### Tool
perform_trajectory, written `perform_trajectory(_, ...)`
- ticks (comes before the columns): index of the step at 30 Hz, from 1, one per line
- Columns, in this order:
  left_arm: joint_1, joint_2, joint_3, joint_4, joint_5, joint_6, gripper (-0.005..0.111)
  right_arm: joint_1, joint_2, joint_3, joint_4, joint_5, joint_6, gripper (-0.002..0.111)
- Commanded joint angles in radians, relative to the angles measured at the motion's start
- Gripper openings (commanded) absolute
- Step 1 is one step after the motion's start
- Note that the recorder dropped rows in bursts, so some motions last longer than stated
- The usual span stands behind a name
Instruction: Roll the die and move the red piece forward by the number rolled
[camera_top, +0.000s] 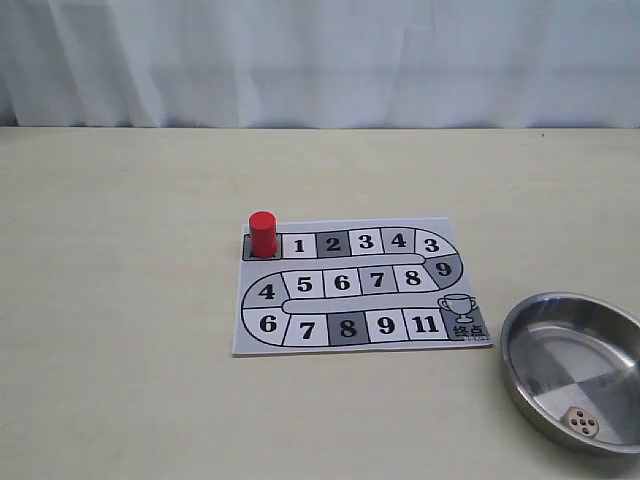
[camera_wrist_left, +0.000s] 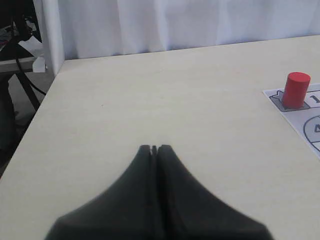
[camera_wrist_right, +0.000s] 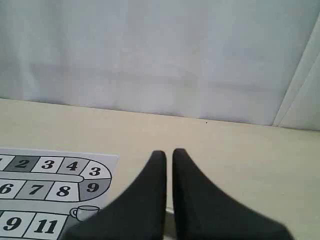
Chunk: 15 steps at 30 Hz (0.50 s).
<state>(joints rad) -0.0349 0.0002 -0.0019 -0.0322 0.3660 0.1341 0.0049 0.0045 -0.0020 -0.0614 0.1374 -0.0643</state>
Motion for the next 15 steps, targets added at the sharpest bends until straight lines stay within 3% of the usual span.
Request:
perform_trajectory(1,0.000,0.000,0.002,-0.006,-0.012,-0.004,0.000,-0.002,-0.004,0.002,0.001,-0.003,-0.002,0.004)
perform_trajectory(10,0.000,0.000,0.002,-0.006,-0.012,-0.004,0.000,-0.002,-0.004,0.002,0.001,-0.043,-0.002,0.004)
perform_trajectory(15,0.000,0.000,0.002,-0.006,-0.012,-0.004,0.000,-0.002,-0.004,0.002,0.001,-0.276,0.023,0.004)
